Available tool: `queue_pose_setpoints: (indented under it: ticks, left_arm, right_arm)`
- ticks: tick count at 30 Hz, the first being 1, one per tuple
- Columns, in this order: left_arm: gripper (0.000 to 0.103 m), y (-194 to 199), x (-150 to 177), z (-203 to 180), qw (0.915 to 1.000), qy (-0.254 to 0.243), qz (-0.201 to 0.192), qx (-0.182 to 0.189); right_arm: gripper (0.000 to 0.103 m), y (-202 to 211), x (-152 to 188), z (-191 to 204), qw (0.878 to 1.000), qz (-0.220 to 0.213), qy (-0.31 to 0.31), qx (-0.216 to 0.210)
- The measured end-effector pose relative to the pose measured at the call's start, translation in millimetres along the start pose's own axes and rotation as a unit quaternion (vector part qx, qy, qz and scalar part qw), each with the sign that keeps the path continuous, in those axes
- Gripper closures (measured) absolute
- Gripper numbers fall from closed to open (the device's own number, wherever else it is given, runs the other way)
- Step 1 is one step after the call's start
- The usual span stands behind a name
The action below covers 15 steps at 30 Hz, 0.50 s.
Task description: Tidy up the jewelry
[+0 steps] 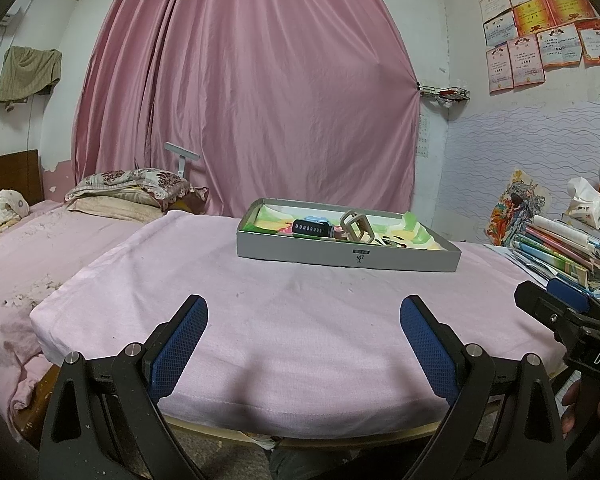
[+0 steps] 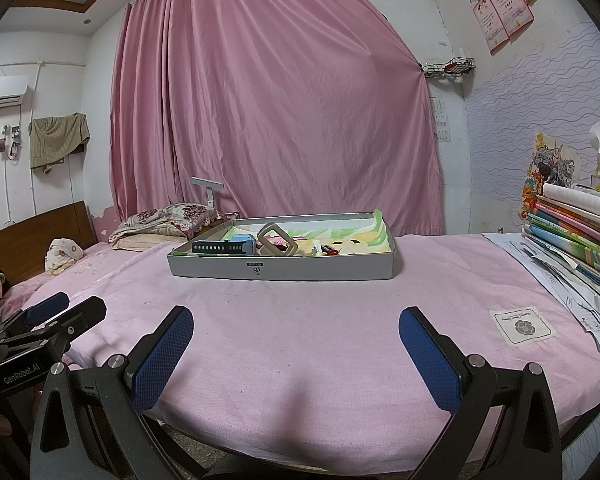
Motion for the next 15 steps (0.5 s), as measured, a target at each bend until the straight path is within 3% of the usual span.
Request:
queue_pose_setpoints:
  ticks: [15]
  left_arm:
    - [0.009, -0.2, 0.2, -0.9, 1.0, 0.0, 0.0, 0.002]
  right_arm:
    - [0.0, 0.1, 0.2, -0.1, 1.0, 0.001, 0.0, 0.0]
Point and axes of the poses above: each gripper's, at about its wrist camera, not at the fingertips, and y roughly against the way its jaws point, z to its left, x to its underside, the point moved 6 cm from there along -y, roughly the way its jaws point, and after that the axes turned 3 degrees about z, right-handed, at the moved point
